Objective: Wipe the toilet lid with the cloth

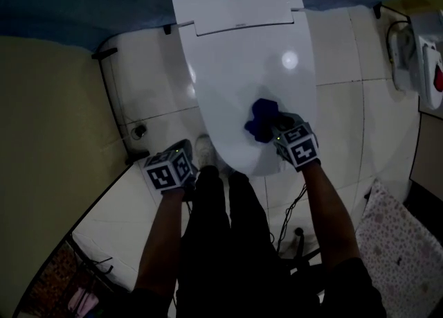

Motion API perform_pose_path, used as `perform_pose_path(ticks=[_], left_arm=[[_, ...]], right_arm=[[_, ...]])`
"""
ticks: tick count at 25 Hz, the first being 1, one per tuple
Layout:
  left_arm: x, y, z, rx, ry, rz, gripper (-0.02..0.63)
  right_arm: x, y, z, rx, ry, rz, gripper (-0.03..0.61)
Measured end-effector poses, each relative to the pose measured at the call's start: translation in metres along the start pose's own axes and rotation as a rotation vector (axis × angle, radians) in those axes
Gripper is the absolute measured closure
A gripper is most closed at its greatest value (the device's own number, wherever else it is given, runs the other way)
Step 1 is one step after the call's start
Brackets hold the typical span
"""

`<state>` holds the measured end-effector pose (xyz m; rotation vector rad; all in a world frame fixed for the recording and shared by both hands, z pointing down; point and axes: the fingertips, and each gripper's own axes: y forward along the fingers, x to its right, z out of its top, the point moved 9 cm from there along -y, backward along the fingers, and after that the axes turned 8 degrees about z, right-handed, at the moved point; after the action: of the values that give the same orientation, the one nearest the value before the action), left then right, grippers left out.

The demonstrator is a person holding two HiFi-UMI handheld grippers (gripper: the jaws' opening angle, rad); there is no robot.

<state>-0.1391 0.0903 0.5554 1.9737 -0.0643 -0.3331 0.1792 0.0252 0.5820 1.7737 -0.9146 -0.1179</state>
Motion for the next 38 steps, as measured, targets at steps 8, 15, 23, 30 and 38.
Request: perform_pose_path(ticks=[8, 15, 23, 30, 38], left_arm=[[0.013, 0.004, -0.014, 0.014, 0.005, 0.011, 0.623], [0.029, 0.006, -0.02, 0.015, 0.039, 0.0, 0.623], [0.03, 0.009, -0.027, 0.027, 0.058, -0.005, 0.623], [0.024, 0.007, -0.035, 0.039, 0.038, 0.003, 0.623], [0.002, -0.011, -0.042, 0.06, -0.052, 0.029, 0.623]], right_arm=[[0.052, -0.04, -0.034, 0.0, 0.049, -0.107, 0.514], [0.082, -0.067, -0.059, 0.021, 0.117, -0.218, 0.514], [0.097, -0.083, -0.074, 0.056, 0.126, -0.308, 0.514], [0.059, -0.083, -0.052, 0.11, 0.0, -0.392, 0.515], [-0.071, -0.074, 0.025, 0.316, -0.158, -0.065, 0.516]])
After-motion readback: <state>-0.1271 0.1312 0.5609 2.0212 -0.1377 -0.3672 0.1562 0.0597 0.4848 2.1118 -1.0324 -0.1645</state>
